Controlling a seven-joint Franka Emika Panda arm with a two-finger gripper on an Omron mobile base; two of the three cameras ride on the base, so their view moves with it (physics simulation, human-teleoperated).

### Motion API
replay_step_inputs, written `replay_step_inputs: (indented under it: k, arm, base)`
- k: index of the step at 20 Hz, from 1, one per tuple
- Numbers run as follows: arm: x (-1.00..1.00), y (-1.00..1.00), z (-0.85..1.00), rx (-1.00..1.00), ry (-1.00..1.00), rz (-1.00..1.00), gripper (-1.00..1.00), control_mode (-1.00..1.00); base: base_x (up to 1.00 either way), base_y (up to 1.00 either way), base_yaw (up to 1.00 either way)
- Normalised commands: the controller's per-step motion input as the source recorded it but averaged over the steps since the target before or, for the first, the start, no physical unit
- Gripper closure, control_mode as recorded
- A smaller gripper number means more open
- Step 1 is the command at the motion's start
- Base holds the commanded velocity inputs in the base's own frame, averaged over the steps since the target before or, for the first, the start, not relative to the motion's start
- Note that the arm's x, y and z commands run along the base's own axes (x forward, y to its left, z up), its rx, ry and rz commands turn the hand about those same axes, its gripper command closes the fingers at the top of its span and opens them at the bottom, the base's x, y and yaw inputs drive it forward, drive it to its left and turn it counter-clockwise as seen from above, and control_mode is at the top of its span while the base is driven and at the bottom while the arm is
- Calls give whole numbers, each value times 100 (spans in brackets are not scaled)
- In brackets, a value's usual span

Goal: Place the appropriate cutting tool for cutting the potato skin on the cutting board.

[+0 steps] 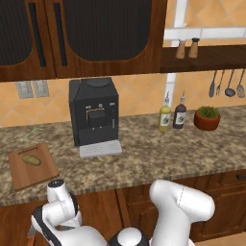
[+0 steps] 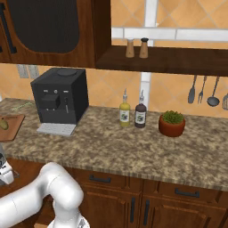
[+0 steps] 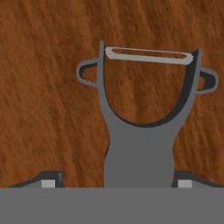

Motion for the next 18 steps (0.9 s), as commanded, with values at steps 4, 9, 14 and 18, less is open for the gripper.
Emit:
replay_step_inputs:
  k: [4, 9, 14, 18]
  arm:
    - [-4, 0, -11, 3, -3, -1, 100, -100]
    - [-26, -4, 35, 3, -6, -4, 100, -100]
    - [-94, -13, 95, 2, -7, 0, 100, -100]
    - [-92, -4, 97, 1, 0, 0, 100, -100]
  base:
    - [0, 0, 0]
    - [0, 0, 0]
    - [0, 0, 0]
    - [0, 0, 0]
